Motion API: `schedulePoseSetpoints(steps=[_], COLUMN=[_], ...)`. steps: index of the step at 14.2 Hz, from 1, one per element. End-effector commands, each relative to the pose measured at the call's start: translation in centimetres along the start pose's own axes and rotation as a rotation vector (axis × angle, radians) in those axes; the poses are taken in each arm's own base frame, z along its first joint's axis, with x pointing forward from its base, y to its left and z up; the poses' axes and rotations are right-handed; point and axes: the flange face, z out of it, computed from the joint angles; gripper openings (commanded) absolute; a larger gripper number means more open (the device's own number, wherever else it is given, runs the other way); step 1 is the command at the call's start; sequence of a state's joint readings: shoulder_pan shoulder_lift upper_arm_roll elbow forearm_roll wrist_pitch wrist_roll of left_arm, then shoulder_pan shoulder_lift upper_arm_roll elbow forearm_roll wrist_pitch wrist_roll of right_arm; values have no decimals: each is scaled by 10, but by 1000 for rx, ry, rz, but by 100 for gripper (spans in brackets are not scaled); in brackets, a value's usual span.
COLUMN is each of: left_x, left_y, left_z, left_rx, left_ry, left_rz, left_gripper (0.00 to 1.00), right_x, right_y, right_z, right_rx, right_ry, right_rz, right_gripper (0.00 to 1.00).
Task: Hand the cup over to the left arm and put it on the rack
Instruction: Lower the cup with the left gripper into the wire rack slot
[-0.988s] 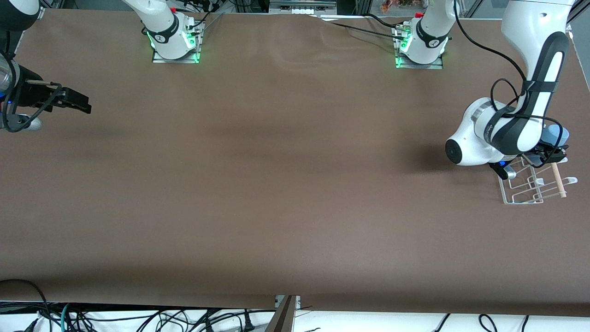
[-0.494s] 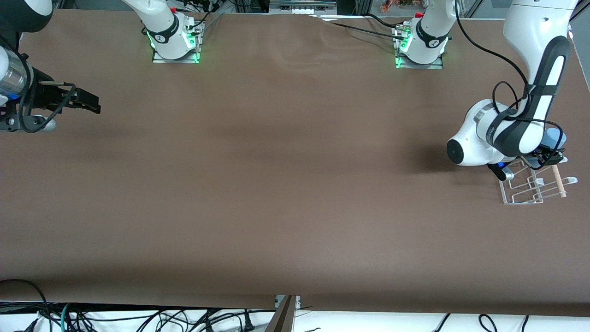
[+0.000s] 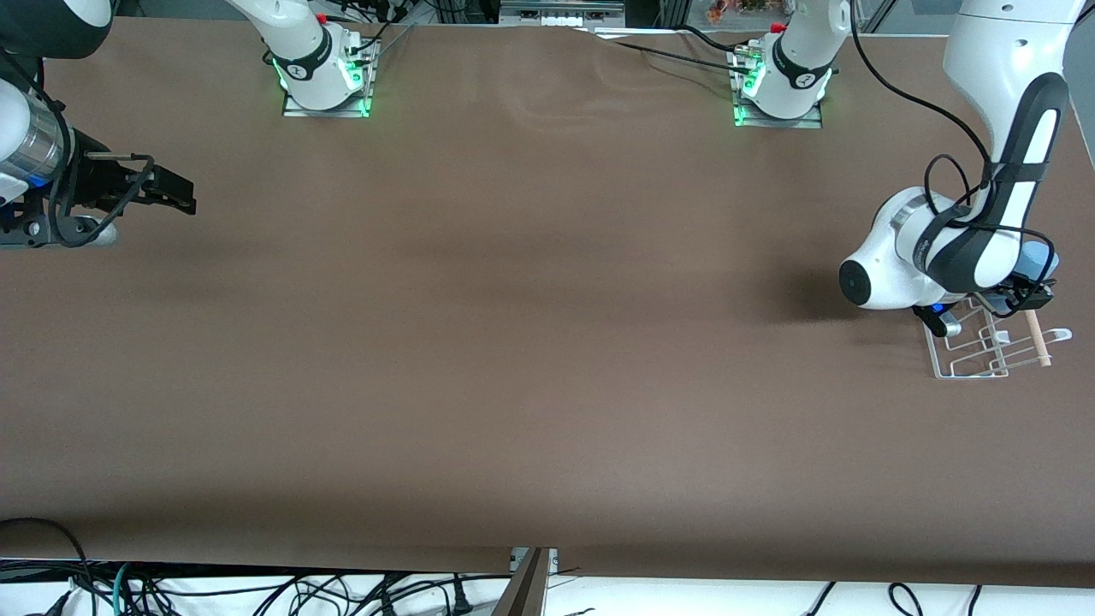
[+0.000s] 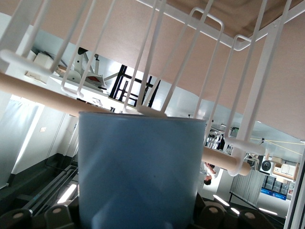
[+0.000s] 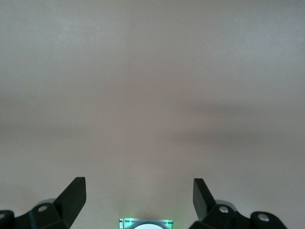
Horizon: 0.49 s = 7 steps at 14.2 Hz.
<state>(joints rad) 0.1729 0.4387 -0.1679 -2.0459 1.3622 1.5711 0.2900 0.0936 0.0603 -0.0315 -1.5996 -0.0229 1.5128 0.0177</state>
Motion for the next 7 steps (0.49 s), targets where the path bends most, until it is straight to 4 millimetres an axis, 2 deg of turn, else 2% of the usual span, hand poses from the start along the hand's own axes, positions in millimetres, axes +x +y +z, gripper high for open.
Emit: schedulePoseSetpoints(steps=[1, 7], left_x=[1, -2], left_y=[1, -4], left_z=[2, -2], left_rx=[28, 34], left_ry=[-6, -4], left_rz=[-14, -63], left_gripper=[99, 100], right_x=[3, 3], right_y=[-4, 0], right_z=[-9, -9], right_rx=[-11, 46], right_ry=[16, 17], right_rz=[-17, 9], right_gripper=[99, 99])
